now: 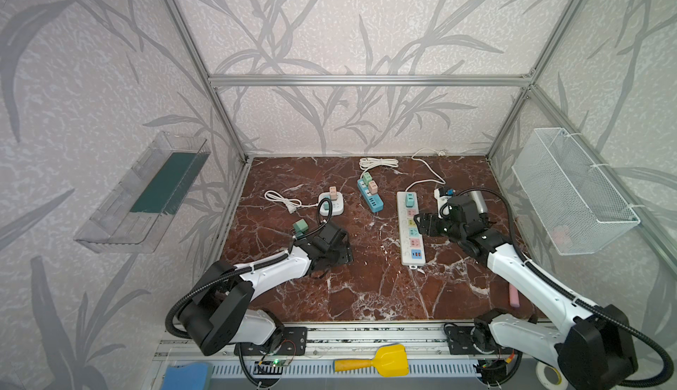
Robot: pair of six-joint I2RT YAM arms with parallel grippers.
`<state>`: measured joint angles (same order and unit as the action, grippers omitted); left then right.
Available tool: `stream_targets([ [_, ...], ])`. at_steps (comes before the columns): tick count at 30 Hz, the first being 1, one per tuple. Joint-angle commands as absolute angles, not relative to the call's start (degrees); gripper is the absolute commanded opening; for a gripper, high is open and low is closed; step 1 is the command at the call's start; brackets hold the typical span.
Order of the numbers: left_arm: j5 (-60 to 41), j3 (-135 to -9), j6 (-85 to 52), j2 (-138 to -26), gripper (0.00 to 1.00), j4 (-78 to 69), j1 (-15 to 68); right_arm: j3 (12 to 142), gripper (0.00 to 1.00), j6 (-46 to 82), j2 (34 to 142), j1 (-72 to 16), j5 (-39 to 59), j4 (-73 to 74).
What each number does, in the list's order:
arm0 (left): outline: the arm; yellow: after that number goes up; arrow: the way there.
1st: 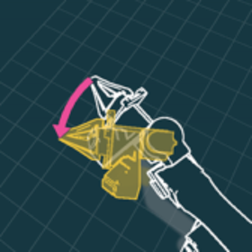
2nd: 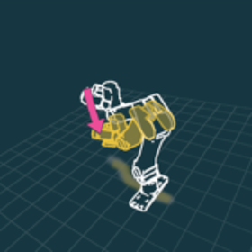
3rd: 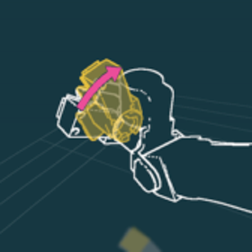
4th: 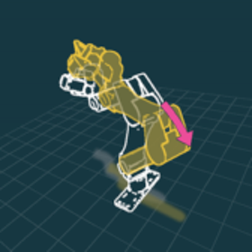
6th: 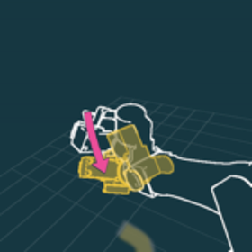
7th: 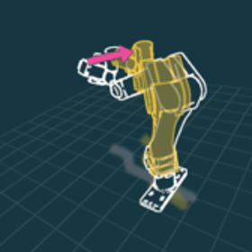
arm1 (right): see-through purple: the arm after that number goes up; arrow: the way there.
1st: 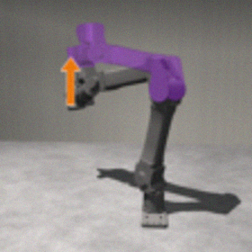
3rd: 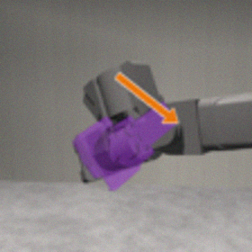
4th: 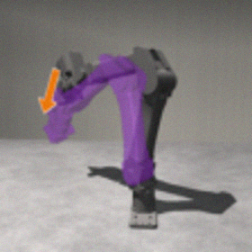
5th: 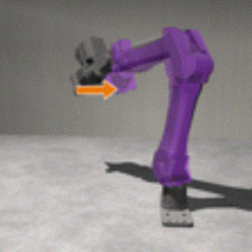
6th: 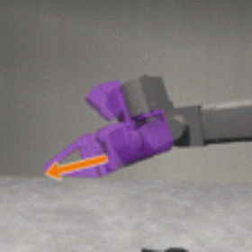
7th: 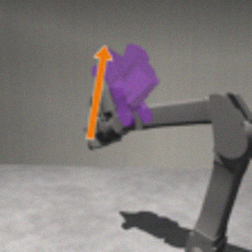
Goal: Insert the plug
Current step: 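Lower left gripper onto a loose teal adapter near the robot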
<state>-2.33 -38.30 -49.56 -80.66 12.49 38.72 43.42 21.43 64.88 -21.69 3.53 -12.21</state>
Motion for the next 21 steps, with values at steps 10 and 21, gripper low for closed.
stream_targets([
  [10,-7.3,-50.7,-50.8,-94.3,0.74,0.8,43.6,43.2,0.82,21.3,63.5,-21.7,3.0,-11.2],
  [21,2.3,-61.6,-36.3,-93.6,0.76,13.7,42.8,43.1,0.82,21.2,63.3,-21.7,3.2,-11.1],
])
